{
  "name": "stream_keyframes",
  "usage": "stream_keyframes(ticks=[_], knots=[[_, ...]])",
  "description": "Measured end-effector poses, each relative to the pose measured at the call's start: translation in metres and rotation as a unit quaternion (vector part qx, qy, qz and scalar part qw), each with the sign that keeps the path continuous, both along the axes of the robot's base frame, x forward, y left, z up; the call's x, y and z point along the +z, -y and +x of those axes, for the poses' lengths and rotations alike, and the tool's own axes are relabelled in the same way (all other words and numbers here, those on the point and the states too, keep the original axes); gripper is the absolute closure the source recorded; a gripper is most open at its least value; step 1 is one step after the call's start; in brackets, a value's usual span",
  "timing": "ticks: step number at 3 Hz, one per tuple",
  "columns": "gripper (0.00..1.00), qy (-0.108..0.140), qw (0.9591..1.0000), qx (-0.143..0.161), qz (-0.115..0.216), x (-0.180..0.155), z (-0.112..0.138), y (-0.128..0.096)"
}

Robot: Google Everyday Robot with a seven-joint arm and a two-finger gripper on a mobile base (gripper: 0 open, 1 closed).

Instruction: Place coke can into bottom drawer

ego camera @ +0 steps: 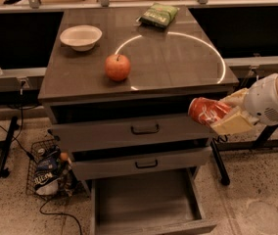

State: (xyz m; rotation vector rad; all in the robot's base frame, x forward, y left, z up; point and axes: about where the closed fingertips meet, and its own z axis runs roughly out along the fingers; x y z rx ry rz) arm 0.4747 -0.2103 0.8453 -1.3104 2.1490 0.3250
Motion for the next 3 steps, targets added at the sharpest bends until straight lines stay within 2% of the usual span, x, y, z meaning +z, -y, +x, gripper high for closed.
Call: stream_keyframes(ticks=[1, 2, 3], knots=[[1.0, -0.005, 0.9999, -0.005, 0.01, -0.013, 0.001, -0.001], [1.0, -0.023, 0.9994, -0.002, 0.025, -0.057, -0.001, -0.009], [1.0, -0.05, 0.9978, 0.014, 0.042, -0.128, 0.0, -0.023]])
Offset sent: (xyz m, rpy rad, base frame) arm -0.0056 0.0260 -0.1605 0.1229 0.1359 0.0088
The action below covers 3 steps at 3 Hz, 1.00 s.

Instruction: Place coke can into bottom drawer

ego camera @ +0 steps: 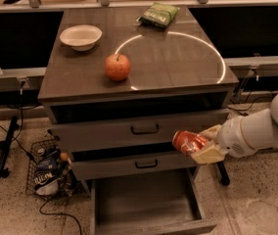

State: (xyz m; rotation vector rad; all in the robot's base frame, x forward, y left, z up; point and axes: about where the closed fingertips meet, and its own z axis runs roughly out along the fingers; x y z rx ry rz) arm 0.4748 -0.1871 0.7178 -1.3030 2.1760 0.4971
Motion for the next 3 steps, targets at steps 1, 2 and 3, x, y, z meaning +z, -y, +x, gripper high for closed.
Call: stream_keyframes(ticks=[1, 2, 3], knots=[[1.0, -0.022, 0.9995, 0.014, 0.016, -0.065, 0.001, -0.009], [1.0, -0.06, 0.9973, 0.019, 0.039, -0.145, 0.0, -0.02], [1.0, -0.06, 0.9973, 0.019, 0.039, -0.145, 0.0, -0.02]])
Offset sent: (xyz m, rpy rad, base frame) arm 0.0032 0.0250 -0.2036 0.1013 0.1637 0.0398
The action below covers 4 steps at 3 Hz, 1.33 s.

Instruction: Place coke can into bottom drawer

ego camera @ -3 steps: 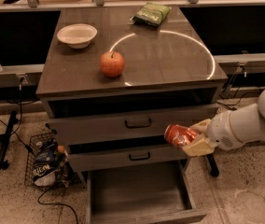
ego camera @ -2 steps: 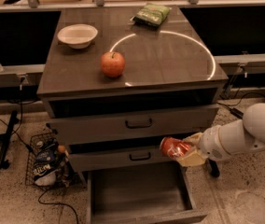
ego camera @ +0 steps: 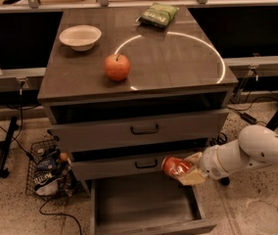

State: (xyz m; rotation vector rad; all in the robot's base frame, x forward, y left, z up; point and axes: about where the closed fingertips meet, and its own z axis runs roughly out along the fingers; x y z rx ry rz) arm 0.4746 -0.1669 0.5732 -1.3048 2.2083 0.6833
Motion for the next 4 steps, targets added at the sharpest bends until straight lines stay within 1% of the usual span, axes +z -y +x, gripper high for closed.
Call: stream_keyframes(ticks=[1, 2, 3, 4], knots=[[1.0, 0.001, 1.0, -0.007, 0.006, -0.029, 0.005, -0.002], [1.0, 0.006, 0.9997, -0.019, 0.011, -0.091, 0.019, 0.001], [1.0, 0.004, 0.9997, -0.022, 0.011, -0.149, 0.031, 0.003], [1.0, -0.012, 0.9998, -0.016, 0.003, -0.216, 0.043, 0.002]])
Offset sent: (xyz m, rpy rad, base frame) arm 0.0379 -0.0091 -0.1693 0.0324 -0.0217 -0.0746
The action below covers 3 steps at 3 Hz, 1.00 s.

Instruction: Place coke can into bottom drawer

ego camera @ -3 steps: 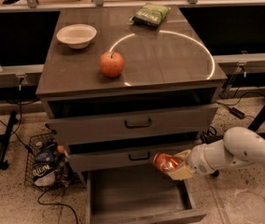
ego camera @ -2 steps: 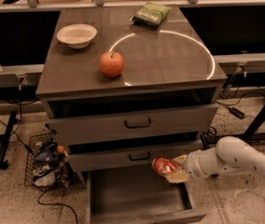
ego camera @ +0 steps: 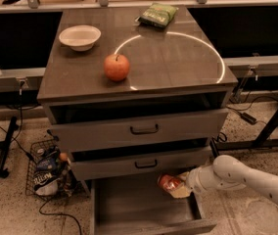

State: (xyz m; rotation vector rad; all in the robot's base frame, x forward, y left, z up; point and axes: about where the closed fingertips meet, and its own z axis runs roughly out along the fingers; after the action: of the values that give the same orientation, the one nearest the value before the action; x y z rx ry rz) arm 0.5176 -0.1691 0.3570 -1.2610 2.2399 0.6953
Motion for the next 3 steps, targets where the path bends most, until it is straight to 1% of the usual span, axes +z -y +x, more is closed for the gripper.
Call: stream_keyframes(ticks=[1, 2, 3], knots=[[1.0, 0.0, 1.0, 0.0, 0.0, 0.0, 0.0, 0.0], [1.0, 0.003, 0.9999, -0.007, -0.015, -0.019, 0.004, 0.002], [1.0, 0.011, 0.9983, -0.02, -0.053, -0.074, 0.016, 0.011]])
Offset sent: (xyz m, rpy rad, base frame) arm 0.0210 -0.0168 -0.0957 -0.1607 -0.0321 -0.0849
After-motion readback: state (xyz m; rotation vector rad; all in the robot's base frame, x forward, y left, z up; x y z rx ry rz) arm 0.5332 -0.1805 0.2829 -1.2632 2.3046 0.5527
